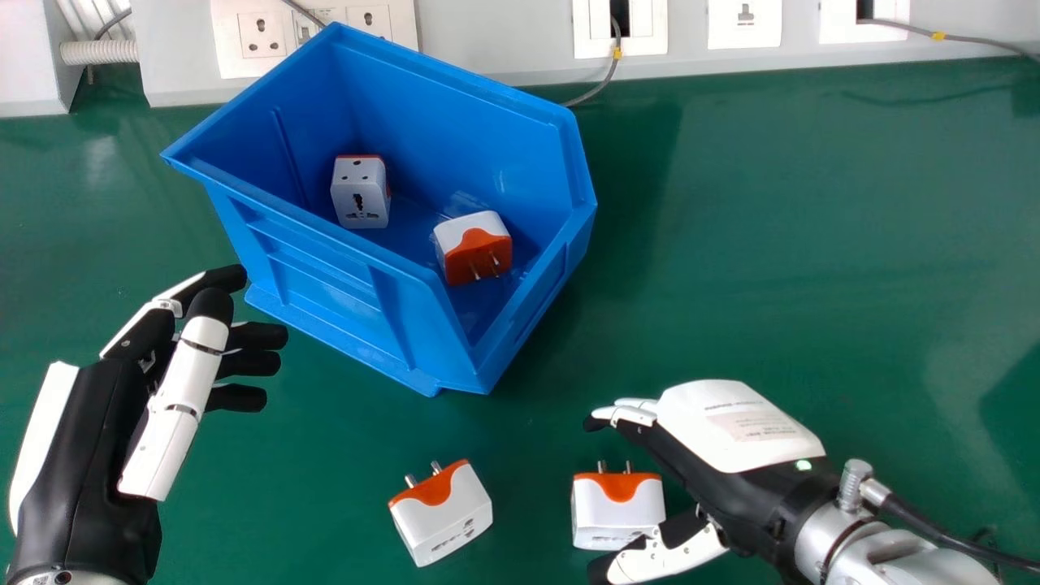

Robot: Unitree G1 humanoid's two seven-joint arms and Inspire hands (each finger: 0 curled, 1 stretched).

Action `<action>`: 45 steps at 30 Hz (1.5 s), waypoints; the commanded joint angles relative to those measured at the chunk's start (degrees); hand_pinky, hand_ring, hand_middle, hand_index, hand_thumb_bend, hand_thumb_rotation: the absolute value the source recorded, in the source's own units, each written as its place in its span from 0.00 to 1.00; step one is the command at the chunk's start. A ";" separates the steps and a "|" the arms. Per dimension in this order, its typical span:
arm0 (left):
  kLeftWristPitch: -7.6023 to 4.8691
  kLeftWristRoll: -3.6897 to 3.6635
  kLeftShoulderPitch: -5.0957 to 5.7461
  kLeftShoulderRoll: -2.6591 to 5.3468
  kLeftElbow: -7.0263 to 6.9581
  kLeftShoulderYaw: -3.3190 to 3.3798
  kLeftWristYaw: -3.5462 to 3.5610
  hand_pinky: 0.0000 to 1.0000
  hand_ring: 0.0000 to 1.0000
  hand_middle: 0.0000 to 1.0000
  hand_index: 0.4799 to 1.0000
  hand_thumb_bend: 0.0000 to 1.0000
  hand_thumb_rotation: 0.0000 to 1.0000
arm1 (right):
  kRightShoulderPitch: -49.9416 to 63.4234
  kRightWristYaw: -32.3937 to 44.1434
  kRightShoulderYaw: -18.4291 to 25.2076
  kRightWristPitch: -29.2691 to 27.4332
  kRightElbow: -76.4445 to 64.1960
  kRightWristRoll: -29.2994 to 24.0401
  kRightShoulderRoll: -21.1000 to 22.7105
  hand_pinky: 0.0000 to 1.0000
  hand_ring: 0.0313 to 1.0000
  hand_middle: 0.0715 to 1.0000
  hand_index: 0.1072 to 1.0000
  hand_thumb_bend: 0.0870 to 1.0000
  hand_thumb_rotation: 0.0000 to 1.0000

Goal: Pick all objects and put in blue box

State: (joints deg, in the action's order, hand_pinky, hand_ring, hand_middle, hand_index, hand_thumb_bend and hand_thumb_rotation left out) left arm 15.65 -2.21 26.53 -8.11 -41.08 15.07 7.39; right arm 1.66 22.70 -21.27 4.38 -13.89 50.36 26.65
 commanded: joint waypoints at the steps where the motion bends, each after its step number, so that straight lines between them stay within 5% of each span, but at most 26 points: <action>1: -0.12 0.22 -0.35 -0.64 -1.04 0.38 -0.23 0.58 0.64 0.65 0.62 0.47 0.84 | -1.62 0.20 -0.36 0.03 -0.62 0.39 -0.31 0.76 0.86 0.88 0.82 0.52 0.51; 30: 1.69 0.95 -0.59 -0.84 -2.88 0.32 -0.18 0.58 0.64 0.65 0.62 0.45 0.85 | -3.46 1.65 -2.08 -0.31 1.01 -0.53 -0.32 0.74 0.85 0.87 0.81 0.48 0.45; 41: 1.74 0.27 -0.82 -0.92 -2.62 0.84 -0.02 0.58 0.64 0.65 0.62 0.46 0.85 | -3.40 1.85 -1.85 0.24 1.55 -1.54 -1.02 0.73 0.84 0.86 0.80 0.44 0.26; 45: 2.04 0.06 -0.72 -0.88 -2.92 0.93 0.00 0.58 0.64 0.65 0.62 0.46 0.85 | -3.28 1.09 -1.99 -0.56 1.75 -1.30 -0.80 0.72 0.82 0.84 0.79 0.42 0.11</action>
State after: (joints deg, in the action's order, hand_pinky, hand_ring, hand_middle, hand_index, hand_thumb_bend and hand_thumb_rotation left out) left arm 17.96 -1.83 25.86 -8.35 -42.28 15.16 7.38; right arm -1.20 24.53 -23.51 4.41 -11.70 49.64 25.77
